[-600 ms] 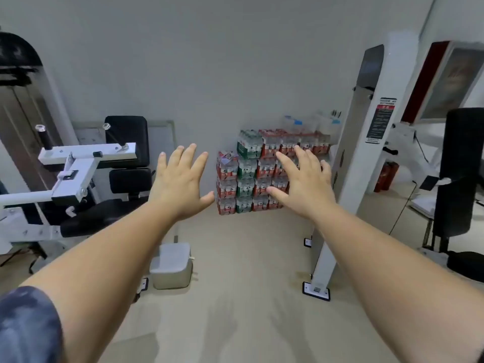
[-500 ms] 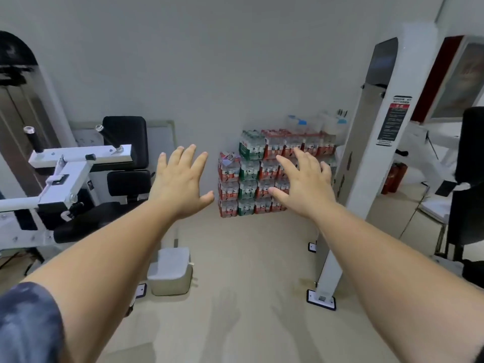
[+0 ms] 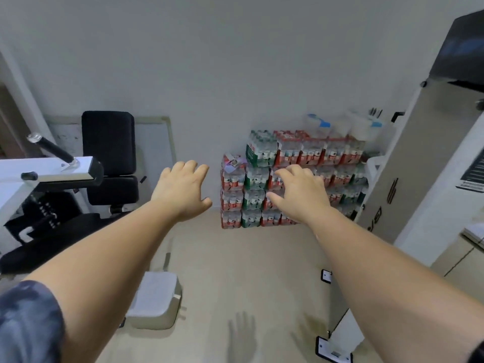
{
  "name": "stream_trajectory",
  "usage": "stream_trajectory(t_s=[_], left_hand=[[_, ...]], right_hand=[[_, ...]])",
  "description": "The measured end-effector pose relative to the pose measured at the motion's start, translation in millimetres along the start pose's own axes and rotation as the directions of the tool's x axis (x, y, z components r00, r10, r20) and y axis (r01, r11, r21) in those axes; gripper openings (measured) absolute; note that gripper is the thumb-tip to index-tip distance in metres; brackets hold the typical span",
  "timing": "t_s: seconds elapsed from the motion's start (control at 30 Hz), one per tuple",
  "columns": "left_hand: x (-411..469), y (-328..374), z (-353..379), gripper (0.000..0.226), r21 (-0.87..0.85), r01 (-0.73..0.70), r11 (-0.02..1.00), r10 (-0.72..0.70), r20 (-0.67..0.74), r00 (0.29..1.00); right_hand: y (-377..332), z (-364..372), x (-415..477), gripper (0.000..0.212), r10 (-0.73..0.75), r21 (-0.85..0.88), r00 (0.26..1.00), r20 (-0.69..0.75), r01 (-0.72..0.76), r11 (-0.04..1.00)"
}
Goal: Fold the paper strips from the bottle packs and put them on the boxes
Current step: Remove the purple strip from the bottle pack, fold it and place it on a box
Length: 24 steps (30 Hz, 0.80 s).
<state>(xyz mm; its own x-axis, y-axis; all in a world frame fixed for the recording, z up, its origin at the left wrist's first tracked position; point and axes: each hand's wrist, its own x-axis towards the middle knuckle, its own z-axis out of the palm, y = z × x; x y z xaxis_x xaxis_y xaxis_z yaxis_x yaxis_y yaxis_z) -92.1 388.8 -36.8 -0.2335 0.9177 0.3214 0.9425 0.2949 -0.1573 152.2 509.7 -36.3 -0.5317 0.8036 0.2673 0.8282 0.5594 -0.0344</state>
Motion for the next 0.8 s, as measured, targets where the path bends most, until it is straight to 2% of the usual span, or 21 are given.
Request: stream_trajectory(t_s=[0.23, 0.37, 0.57, 0.8], left_hand=[[150, -36, 104, 0.07, -0.087, 0.021, 0.996, -0.015, 0.064, 0.998], [227, -61, 153, 0.069, -0.212, 0.11, 0.971, -0.077, 0.159, 0.984], [335, -84, 212, 0.068, -0.23, 0.094, 0.969, -0.045, 0.211, 0.976], [459, -86, 295, 0.07, -0.225, 0.102, 0.969, -0.031, 0.3, 0.954]], right_hand=[[-3, 83, 158, 0.064, 0.004, -0.01, 0.998, 0.059, -0.003, 1.0], [-11, 124, 235, 0.062, 0.048, 0.023, 0.987, 0.155, -0.053, 0.998], [-4, 177, 342, 0.062, 0.107, 0.042, 0.965, 0.24, -0.12, 0.992], [29, 253, 478, 0.064, 0.086, 0.084, 0.955, 0.284, -0.114, 0.99]])
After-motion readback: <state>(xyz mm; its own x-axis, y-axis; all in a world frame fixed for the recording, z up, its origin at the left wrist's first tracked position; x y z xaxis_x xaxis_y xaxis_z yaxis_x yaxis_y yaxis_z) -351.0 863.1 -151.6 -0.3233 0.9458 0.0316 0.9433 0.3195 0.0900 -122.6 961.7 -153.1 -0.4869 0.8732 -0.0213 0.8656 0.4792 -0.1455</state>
